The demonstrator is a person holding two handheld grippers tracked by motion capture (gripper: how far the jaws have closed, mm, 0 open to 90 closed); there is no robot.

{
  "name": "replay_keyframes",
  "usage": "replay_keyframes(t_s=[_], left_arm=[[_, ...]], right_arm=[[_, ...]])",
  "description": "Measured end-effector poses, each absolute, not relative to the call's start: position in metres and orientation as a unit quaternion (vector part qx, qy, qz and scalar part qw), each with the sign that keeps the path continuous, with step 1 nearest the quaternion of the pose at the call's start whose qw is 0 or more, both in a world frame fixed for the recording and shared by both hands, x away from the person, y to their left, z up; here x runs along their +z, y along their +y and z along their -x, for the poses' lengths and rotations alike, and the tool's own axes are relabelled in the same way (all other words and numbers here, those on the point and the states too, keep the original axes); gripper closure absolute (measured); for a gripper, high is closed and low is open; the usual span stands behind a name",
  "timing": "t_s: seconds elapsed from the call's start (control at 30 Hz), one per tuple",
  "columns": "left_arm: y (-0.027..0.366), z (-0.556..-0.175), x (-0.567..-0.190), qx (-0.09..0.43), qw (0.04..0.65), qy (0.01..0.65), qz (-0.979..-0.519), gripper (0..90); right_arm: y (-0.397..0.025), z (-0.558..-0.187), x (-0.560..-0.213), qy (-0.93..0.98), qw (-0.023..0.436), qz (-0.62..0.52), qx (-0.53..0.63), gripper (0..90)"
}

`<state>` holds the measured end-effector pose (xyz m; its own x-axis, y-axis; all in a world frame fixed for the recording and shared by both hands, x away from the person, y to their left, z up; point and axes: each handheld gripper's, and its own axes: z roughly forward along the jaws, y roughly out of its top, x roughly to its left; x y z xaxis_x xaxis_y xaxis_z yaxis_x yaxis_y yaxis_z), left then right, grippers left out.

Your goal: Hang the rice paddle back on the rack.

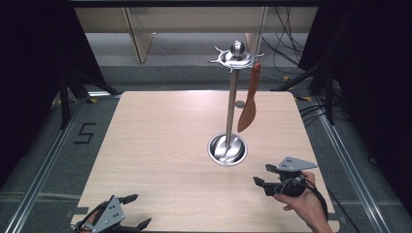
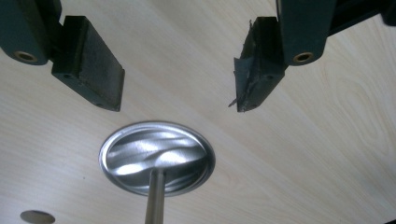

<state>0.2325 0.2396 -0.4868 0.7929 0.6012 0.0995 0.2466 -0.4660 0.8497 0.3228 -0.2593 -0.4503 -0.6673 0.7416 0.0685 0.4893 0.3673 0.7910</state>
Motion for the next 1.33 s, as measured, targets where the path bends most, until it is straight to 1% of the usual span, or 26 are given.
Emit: replay_keyframes(t_s=[0.03,0.07,0.13,0.2,0.23,0.3,0.4,0.43,0.5,0.53,0.57,0.67,0.8,0.83,0.9,0.97,1.03,1.1,1.17,1.33], left_arm=[[0.24,-0.233,-0.487,0.199,0.447,0.252,-0.834,17.5],[0.24,-0.233,-0.487,0.199,0.448,0.253,-0.834,17.5],[0.239,-0.233,-0.487,0.195,0.449,0.256,-0.834,17.5],[0.24,-0.233,-0.486,0.202,0.446,0.251,-0.835,17.5],[0.239,-0.232,-0.487,0.198,0.453,0.257,-0.83,17.5],[0.239,-0.232,-0.487,0.195,0.451,0.257,-0.832,17.5],[0.239,-0.232,-0.487,0.194,0.452,0.258,-0.832,17.5],[0.239,-0.232,-0.487,0.194,0.452,0.258,-0.832,17.5],[0.24,-0.233,-0.487,0.2,0.448,0.252,-0.834,17.5],[0.24,-0.233,-0.486,0.199,0.448,0.252,-0.835,17.5],[0.24,-0.232,-0.486,0.195,0.446,0.255,-0.835,17.5],[0.24,-0.233,-0.486,0.195,0.448,0.255,-0.834,17.5],[0.24,-0.233,-0.486,0.201,0.447,0.251,-0.835,17.5],[0.24,-0.233,-0.486,0.201,0.447,0.251,-0.835,17.5],[0.239,-0.233,-0.487,0.197,0.451,0.255,-0.832,17.5],[0.239,-0.233,-0.487,0.197,0.45,0.255,-0.833,17.5],[0.241,-0.233,-0.486,0.201,0.442,0.25,-0.838,17.5],[0.239,-0.233,-0.487,0.197,0.45,0.255,-0.833,17.5],[0.241,-0.234,-0.485,0.203,0.435,0.247,-0.842,17.5],[0.239,-0.233,-0.487,0.202,0.447,0.253,-0.834,17.5]], right_arm=[[-0.258,-0.321,-0.451,0.812,0.143,-0.387,0.414,33.9],[-0.26,-0.321,-0.454,0.815,0.149,-0.377,0.414,33.9],[-0.259,-0.319,-0.457,0.813,0.145,-0.386,0.41,33.8],[-0.258,-0.319,-0.46,0.818,0.151,-0.375,0.409,33.8],[-0.256,-0.316,-0.46,0.817,0.139,-0.386,0.405,33.8],[-0.256,-0.318,-0.463,0.823,0.145,-0.369,0.407,33.7],[-0.253,-0.314,-0.466,0.822,0.131,-0.38,0.403,33.5],[-0.254,-0.314,-0.467,0.823,0.139,-0.374,0.405,33.5],[-0.254,-0.313,-0.469,0.826,0.141,-0.368,0.403,33.3],[-0.254,-0.312,-0.47,0.828,0.135,-0.37,0.399,33.3],[-0.254,-0.311,-0.471,0.827,0.142,-0.368,0.401,33.3],[-0.255,-0.307,-0.474,0.828,0.134,-0.371,0.399,33.3],[-0.256,-0.304,-0.478,0.828,0.133,-0.368,0.403,33.2],[-0.256,-0.303,-0.479,0.828,0.139,-0.366,0.401,33.1],[-0.256,-0.301,-0.48,0.829,0.131,-0.367,0.401,33.1],[-0.257,-0.3,-0.481,0.829,0.139,-0.367,0.399,33.1],[-0.257,-0.3,-0.482,0.829,0.13,-0.366,0.401,33.0],[-0.258,-0.299,-0.482,0.828,0.132,-0.371,0.399,33.0],[-0.258,-0.3,-0.483,0.828,0.128,-0.369,0.404,32.9],[-0.258,-0.299,-0.481,0.825,0.131,-0.373,0.403,32.9]])
